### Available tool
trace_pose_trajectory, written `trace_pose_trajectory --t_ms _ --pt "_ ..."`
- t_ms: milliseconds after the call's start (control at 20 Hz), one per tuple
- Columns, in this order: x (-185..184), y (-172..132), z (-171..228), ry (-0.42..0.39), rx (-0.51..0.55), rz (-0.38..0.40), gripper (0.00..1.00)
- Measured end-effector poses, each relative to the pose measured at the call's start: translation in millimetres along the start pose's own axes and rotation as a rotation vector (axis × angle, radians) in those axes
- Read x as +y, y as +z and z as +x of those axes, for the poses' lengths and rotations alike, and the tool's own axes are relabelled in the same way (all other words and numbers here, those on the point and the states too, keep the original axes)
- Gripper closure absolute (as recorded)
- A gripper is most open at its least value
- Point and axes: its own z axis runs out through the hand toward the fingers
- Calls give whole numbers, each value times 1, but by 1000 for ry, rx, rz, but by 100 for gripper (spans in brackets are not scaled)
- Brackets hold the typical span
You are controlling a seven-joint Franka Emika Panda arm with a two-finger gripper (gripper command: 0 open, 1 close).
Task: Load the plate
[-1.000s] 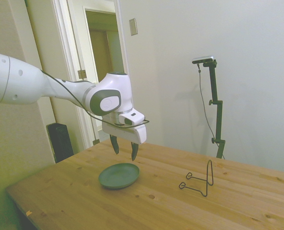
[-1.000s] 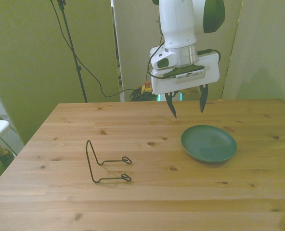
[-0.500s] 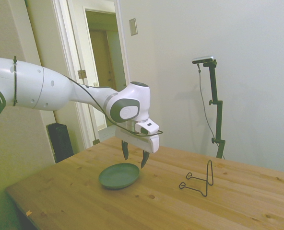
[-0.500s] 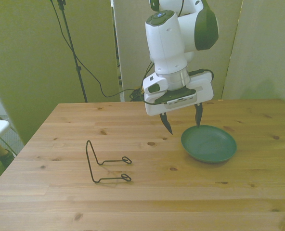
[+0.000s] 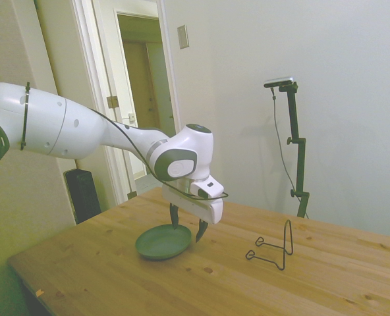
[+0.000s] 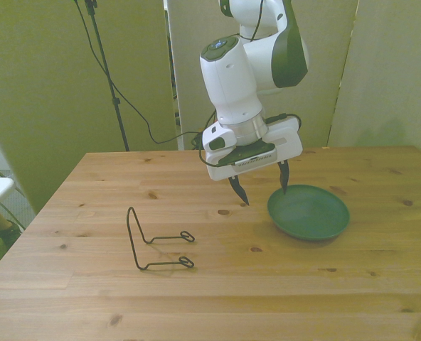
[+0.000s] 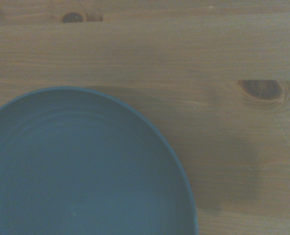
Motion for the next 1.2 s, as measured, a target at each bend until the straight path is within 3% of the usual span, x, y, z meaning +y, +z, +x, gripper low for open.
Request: trace_pose_trajectory --t_ms 300,600,1200 --pt "3 6 0 -2 24 -3 0" --pt "8 28 11 -16 -17 -17 0" --pt "4 37 24 -64 -128 32 0"
